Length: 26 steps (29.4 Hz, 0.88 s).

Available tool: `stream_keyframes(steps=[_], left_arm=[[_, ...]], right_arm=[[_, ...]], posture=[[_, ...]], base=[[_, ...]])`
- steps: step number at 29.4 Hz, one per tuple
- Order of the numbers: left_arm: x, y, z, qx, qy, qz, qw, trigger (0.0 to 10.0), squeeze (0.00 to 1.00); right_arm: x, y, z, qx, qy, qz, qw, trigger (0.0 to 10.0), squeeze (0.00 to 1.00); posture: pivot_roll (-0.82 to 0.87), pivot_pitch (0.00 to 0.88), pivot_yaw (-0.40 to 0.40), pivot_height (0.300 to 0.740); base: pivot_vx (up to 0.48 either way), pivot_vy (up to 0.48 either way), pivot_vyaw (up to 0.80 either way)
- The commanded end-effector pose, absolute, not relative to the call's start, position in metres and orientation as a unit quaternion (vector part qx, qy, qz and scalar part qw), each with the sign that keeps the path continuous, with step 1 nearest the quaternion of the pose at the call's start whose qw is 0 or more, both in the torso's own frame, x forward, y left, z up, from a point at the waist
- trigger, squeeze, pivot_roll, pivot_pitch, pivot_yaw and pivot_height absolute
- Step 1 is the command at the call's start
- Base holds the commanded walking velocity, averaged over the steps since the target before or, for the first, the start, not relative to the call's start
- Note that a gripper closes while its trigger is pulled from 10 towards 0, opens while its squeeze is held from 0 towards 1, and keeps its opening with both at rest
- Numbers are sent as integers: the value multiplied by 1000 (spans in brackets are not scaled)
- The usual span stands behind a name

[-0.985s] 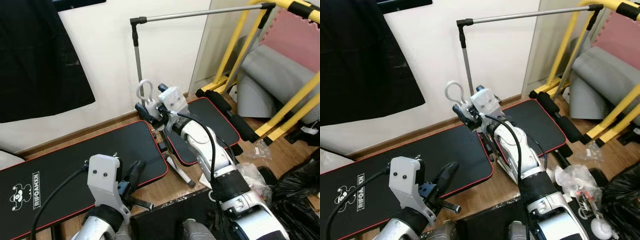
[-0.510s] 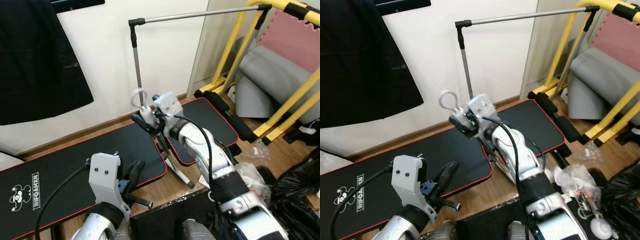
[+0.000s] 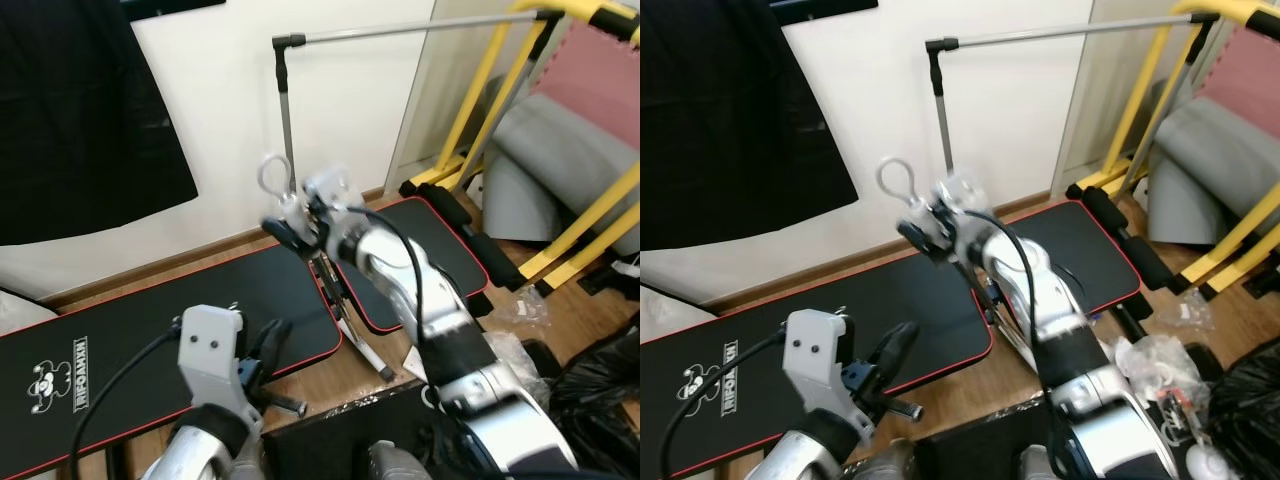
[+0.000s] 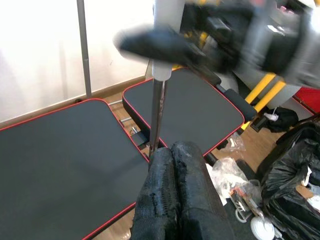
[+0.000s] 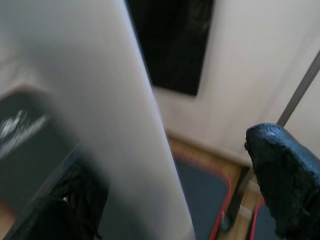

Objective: Sweep floor

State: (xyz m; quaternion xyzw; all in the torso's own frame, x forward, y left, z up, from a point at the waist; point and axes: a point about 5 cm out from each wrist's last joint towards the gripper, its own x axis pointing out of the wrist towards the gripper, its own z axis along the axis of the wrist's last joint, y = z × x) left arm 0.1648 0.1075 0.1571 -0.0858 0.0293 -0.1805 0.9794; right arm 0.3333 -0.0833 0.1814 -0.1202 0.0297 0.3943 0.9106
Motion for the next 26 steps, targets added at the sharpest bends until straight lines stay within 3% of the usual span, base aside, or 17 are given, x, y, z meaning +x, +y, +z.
stream_keyframes(steps=[1, 11, 21, 26], left_arm=[[163, 106, 155, -92, 37, -200, 975, 10000, 0], [165, 107, 154, -88, 38, -201, 975, 10000, 0], [166, 106, 153, -84, 38, -200, 976, 10000, 0], [168, 109, 153, -87, 37, -189, 978, 10000, 0]], right_arm=[[327, -82, 185, -116, 30, 424, 898, 10000, 0], [324, -108, 177, -146, 64, 415, 896, 10000, 0], [306, -131, 169, -221, 128, 440, 861, 10000, 0], [309, -166, 174, -235, 141, 382, 883, 10000, 0]], posture=[[-18, 212, -23, 740], [-16, 208, -14, 740], [-16, 201, -15, 740], [-41, 191, -26, 740]], base=[[0, 0, 0], [0, 0, 0], [0, 0, 0], [0, 0, 0]])
